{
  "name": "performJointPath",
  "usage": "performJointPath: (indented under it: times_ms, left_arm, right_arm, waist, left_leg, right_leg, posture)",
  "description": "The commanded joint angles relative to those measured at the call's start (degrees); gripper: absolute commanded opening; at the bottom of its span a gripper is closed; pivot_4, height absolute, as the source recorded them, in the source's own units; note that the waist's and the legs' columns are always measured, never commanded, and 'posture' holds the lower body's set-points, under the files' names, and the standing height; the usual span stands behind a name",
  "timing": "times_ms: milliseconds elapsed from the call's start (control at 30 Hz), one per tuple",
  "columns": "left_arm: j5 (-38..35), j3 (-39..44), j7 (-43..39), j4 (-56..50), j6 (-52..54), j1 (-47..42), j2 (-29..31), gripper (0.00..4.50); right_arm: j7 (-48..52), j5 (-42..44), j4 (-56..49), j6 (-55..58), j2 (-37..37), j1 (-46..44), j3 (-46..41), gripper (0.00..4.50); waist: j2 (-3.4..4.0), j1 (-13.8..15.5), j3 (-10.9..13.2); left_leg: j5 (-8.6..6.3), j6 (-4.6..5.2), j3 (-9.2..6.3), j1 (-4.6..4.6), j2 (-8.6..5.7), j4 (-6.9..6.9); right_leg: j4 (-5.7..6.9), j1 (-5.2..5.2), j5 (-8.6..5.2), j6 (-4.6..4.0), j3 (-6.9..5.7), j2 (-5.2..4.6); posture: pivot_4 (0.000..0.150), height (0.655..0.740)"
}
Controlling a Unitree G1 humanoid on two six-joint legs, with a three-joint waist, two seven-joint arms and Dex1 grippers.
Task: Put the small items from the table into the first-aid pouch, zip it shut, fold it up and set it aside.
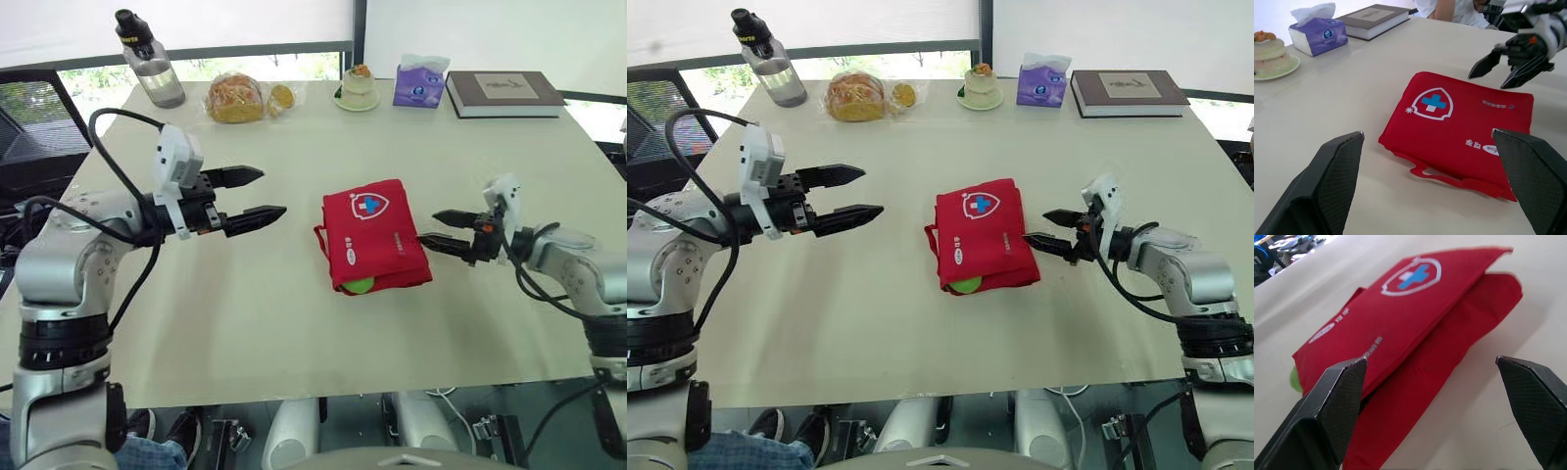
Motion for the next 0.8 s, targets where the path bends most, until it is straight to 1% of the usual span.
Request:
performJointPath:
  times_ms: [33,133,200,233,300,400,433,467,500,567,600,667,800]
  left_arm:
    - [-5.8,5.1,-0.7,-6.0,0.8,1.9,1.6,4.45]
    - [-8.3,6.5,-1.4,-8.4,1.2,4.1,3.0,4.45]
    - [-9.4,6.9,-1.4,-9.2,1.2,5.1,3.7,4.5]
    - [-9.8,6.9,-1.2,-9.4,1.1,5.3,3.9,4.5]
    - [-10.5,6.8,-0.8,-9.6,0.8,5.4,4.2,4.5]
    - [-11.2,6.5,-0.6,-9.6,0.5,5.4,4.4,4.5]
    - [-11.2,6.2,-0.5,-9.6,0.4,5.3,4.4,4.5]
    - [-11.3,6.0,-0.4,-9.6,0.2,5.2,4.3,4.5]
    - [-11.2,5.7,-0.4,-9.4,-0.1,4.9,4.3,4.5]
    - [-10.9,5.1,-0.5,-8.9,-0.7,4.4,4.2,4.5]
    - [-10.8,4.7,-0.2,-8.4,-1.1,3.5,4.0,4.5]
    - [-10.6,3.8,0.3,-7.7,-1.6,1.9,3.6,4.5]
    - [-10.2,1.9,0.9,-7.1,-2.2,-0.7,3.1,4.5]
  right_arm:
    - [-2.3,-2.0,4.0,3.1,2.7,-5.0,1.4,4.5]
    - [-2.6,-3.8,5.9,7.0,3.5,-6.6,3.6,4.5]
    - [-1.9,-3.3,5.4,10.8,3.5,-6.8,4.5,3.95]
    - [-2.0,-2.5,4.8,13.1,3.6,-6.7,4.3,3.76]
    - [-2.5,-1.7,3.6,15.8,3.8,-6.4,3.8,2.69]
    - [-3.1,-0.2,1.7,18.9,4.0,-5.4,2.6,1.25]
    - [-3.5,0.8,1.0,20.4,4.5,-5.0,1.5,0.66]
    - [-3.8,1.5,0.4,21.4,4.8,-4.7,0.7,0.24]
    - [-4.9,2.7,-0.1,23.1,5.5,-4.6,-1.1,0.05]
    - [-7.2,4.3,-0.4,25.3,7.0,-4.6,-4.5,0.05]
    - [-11.1,4.2,1.2,24.5,9.0,-5.5,-8.0,0.05]
    - [-18.8,3.1,5.2,22.1,12.4,-7.6,-13.9,0.05]
    - [-31.4,0.0,12.6,13.8,16.0,-11.7,-21.8,0.05]
  waist:
    - [-0.01,-0.3,0.0]
    - [-0.01,-0.5,0.0]
    - [-0.01,-0.4,0.0]
    - [-0.01,-0.4,0.0]
    - [-0.02,-0.4,0.0]
    - [-0.03,-0.4,0.0]
    - [-0.04,-0.5,0.0]
    - [-0.04,-0.5,0.0]
    - [-0.03,-0.5,0.0]
    - [-0.03,-0.5,0.0]
    - [-0.03,-0.5,0.0]
    - [-0.05,-0.6,0.0]
    - [-0.02,-0.4,0.0]
  left_leg:
    - [0.0,0.0,0.01,0.0,0.0,0.0]
    - [0.0,0.0,0.02,0.0,0.02,-0.08]
    - [0.0,0.0,0.0,0.0,0.01,-0.12]
    - [0.0,0.0,0.01,0.01,0.0,-0.12]
    - [0.0,0.0,0.03,0.02,0.0,-0.11]
    - [0.0,0.0,0.03,0.03,0.0,-0.11]
    - [0.0,0.0,0.03,0.03,0.0,-0.11]
    - [0.0,0.0,0.03,0.03,0.0,-0.12]
    - [0.0,0.0,0.03,0.03,0.01,-0.12]
    - [0.0,0.0,0.04,0.02,0.01,-0.13]
    - [0.0,0.0,0.04,0.02,0.01,-0.13]
    - [0.0,0.0,0.03,0.01,0.03,-0.13]
    - [0.0,0.0,0.14,-0.02,0.0,-0.13]
  right_leg:
    - [0.02,-0.01,0.0,0.0,0.0,0.0]
    - [0.02,-0.06,0.0,-0.02,0.02,0.01]
    - [0.02,-0.07,0.0,-0.02,0.0,0.01]
    - [0.02,-0.07,0.0,-0.02,0.0,0.01]
    - [0.02,-0.07,0.0,-0.02,0.02,0.01]
    - [0.02,-0.06,0.0,-0.02,0.02,0.02]
    - [0.01,-0.06,0.0,-0.02,0.03,0.02]
    - [0.01,-0.06,0.0,-0.02,0.03,0.03]
    - [0.01,-0.06,0.0,-0.02,0.03,0.04]
    - [0.01,-0.07,0.0,-0.02,0.03,0.05]
    - [0.02,-0.08,0.0,-0.02,0.04,0.06]
    - [0.02,-0.1,0.0,-0.02,0.04,0.11]
    - [0.06,-0.19,0.01,-0.01,0.14,0.09]
  posture:
    - [0.15,0.7332]
    - [0.15,0.7332]
    - [0.15,0.7332]
    - [0.15,0.7332]
    - [0.15,0.7332]
    - [0.15,0.7332]
    - [0.15,0.7332]
    - [0.15,0.7332]
    - [0.15,0.7332]
    - [0.15,0.7332]
    - [0.15,0.7332]
    - [0.15,0.7332]
    - [0.15,0.7332]
